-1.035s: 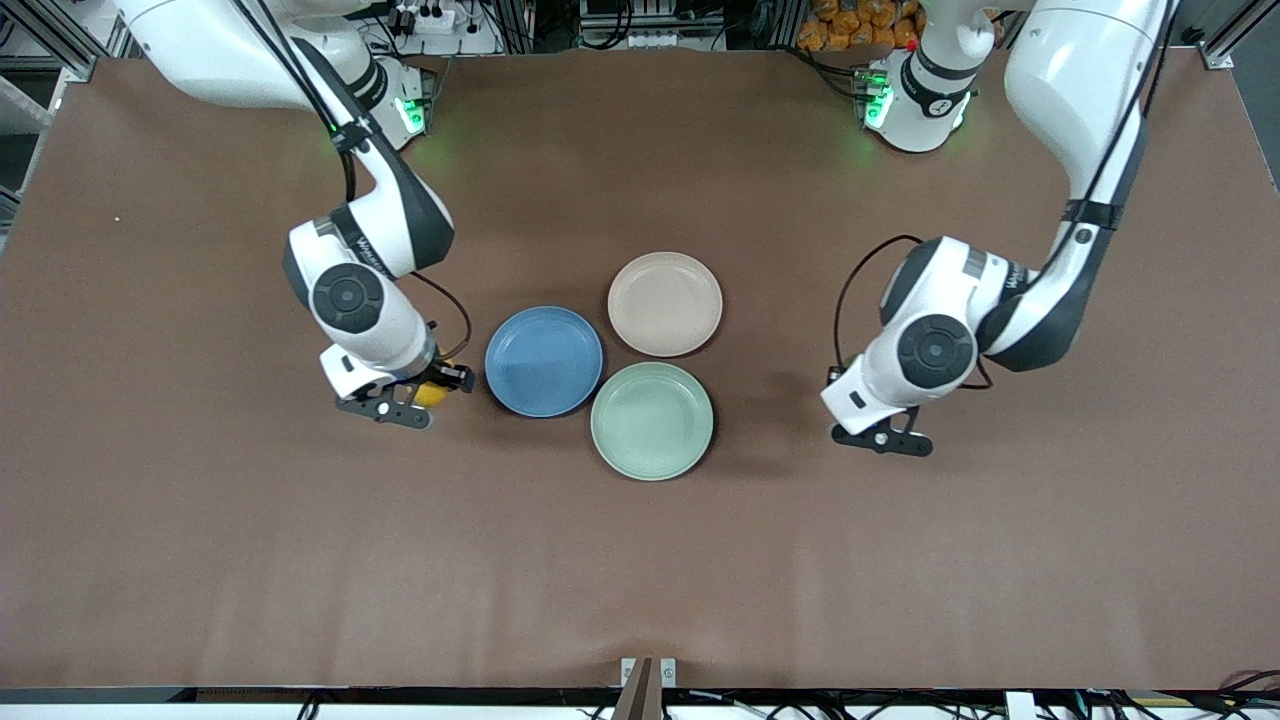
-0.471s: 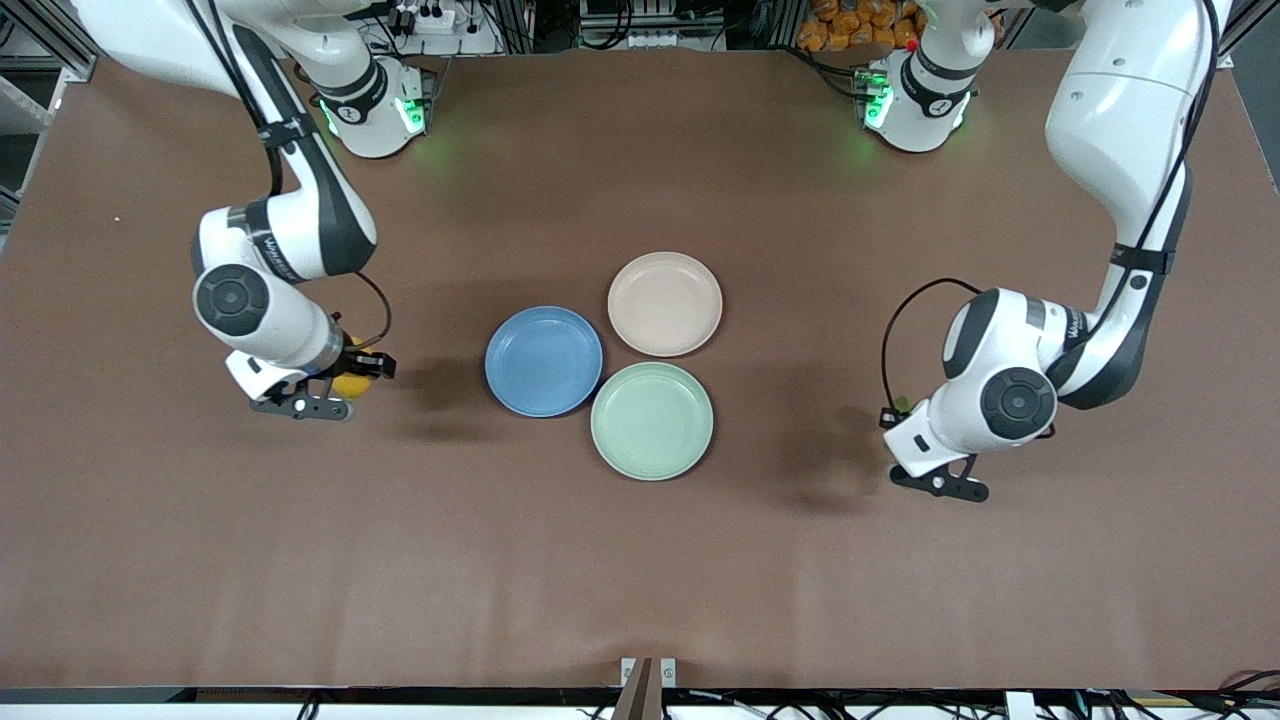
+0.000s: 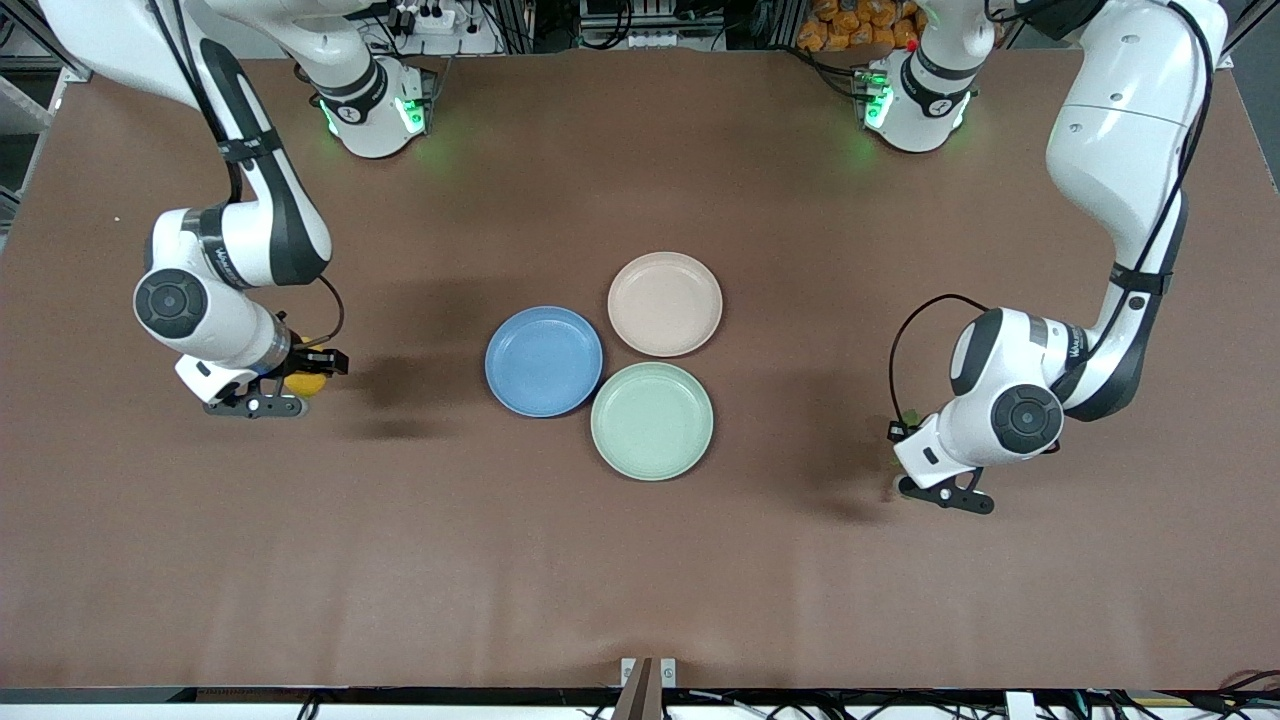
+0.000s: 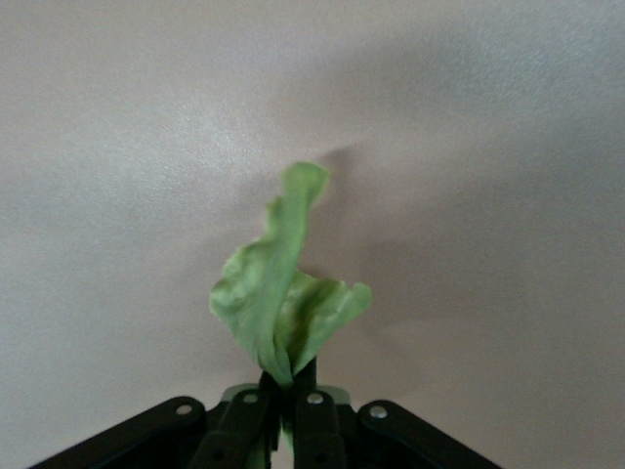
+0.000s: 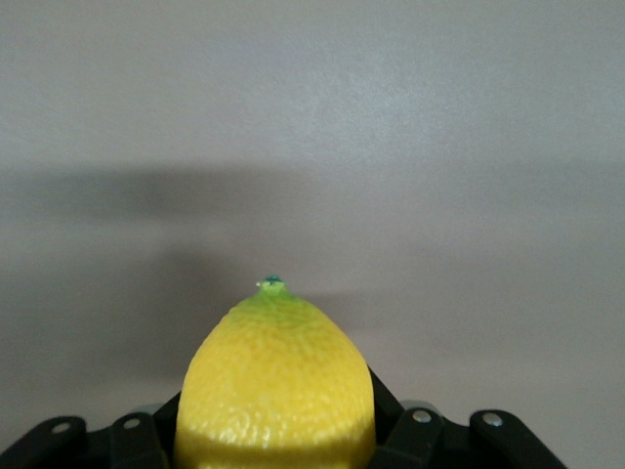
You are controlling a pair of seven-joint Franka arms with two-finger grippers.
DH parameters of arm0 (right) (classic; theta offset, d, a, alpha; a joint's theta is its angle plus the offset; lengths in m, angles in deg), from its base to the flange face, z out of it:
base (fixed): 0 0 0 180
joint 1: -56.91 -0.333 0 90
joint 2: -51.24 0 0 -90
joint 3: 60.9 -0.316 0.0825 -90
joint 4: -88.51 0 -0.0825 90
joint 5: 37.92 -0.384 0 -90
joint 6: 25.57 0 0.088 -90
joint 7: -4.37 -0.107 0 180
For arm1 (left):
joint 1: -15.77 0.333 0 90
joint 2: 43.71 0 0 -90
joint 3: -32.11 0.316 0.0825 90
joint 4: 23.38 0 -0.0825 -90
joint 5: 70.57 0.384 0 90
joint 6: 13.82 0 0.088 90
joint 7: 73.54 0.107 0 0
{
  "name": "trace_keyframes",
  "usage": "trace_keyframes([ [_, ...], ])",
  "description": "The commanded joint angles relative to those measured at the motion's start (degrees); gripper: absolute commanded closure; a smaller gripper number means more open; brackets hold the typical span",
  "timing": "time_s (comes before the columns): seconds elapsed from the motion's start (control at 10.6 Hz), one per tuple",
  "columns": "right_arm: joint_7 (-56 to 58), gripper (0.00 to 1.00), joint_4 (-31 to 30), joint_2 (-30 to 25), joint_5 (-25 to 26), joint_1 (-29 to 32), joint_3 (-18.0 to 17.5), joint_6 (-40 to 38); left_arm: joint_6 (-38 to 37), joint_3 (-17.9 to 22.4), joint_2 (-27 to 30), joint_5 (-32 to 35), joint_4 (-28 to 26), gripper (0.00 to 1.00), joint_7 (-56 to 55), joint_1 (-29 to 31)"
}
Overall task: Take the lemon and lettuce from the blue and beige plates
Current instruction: 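Lower the lettuce to the table and open the left gripper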
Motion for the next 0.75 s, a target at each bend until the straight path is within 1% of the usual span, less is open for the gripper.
trace_keyframes([
  [0.0, 3.7, 0.73, -7.0, -1.8, -1.4, 1.8, 0.1, 8.3, 2.4, 0.7, -0.9, 3.6, 0.5, 0.00, 0.4, -0.2],
  [0.19, 4.4, 0.73, -7.1, -1.4, -1.4, 2.1, 0.1, 8.7, 2.4, 0.6, -0.4, 2.9, 0.1, 0.00, -0.8, 0.3],
  [0.38, 4.4, 0.73, -7.7, -0.7, -1.5, 2.2, 0.5, 9.1, 3.0, 0.1, 1.0, 2.9, -2.5, 0.00, -9.7, 0.1],
  [0.47, 4.4, 0.73, -8.6, -0.4, -1.5, 2.6, 0.5, 11.0, 3.1, -0.5, 1.7, 2.9, -3.3, 0.00, -12.6, -0.1],
  [0.66, 4.4, 0.73, -10.2, 2.0, -1.6, 3.2, 0.4, 16.7, 3.1, -1.1, 5.2, 2.8, -6.4, 0.00, -13.9, 0.2],
])
